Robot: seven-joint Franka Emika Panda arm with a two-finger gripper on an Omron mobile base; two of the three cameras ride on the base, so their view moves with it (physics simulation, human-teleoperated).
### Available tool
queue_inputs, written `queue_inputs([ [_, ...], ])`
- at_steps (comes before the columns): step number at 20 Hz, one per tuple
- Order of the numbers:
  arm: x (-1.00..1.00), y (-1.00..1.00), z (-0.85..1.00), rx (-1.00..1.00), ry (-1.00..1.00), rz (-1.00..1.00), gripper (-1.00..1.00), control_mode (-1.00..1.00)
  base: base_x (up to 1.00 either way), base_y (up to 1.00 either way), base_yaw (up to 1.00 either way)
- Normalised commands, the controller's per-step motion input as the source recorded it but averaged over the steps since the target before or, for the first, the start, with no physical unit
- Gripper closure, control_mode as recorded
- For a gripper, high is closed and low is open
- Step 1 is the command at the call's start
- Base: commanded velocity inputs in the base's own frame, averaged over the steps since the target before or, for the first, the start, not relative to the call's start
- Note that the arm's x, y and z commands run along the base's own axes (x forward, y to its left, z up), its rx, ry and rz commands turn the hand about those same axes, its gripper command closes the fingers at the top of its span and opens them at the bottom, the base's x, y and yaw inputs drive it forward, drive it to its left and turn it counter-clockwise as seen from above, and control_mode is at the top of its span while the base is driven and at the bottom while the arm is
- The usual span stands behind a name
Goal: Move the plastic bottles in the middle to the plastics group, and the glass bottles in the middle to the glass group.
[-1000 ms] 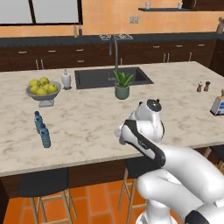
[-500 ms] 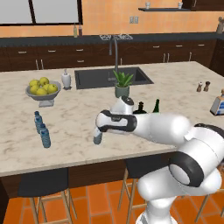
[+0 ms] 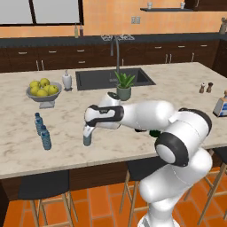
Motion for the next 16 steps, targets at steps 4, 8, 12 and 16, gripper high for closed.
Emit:
queue_inputs([
  [4, 0.65, 0.59, 0.03, -0.05, 0.01, 0.19, 1.0, -1.0, 0.0, 0.0, 0.0],
  [8, 0.69, 0.57, 0.02, -0.06, 0.03, 0.23, 1.0, -1.0, 0.0, 0.0, 0.0],
  [12, 0.12, 0.45, -0.02, -0.01, 0.0, 0.14, 1.0, -1.0, 0.0, 0.0, 0.0],
  [16, 0.02, 0.44, -0.18, 0.0, 0.0, 0.14, 1.0, -1.0, 0.0, 0.0, 0.0],
])
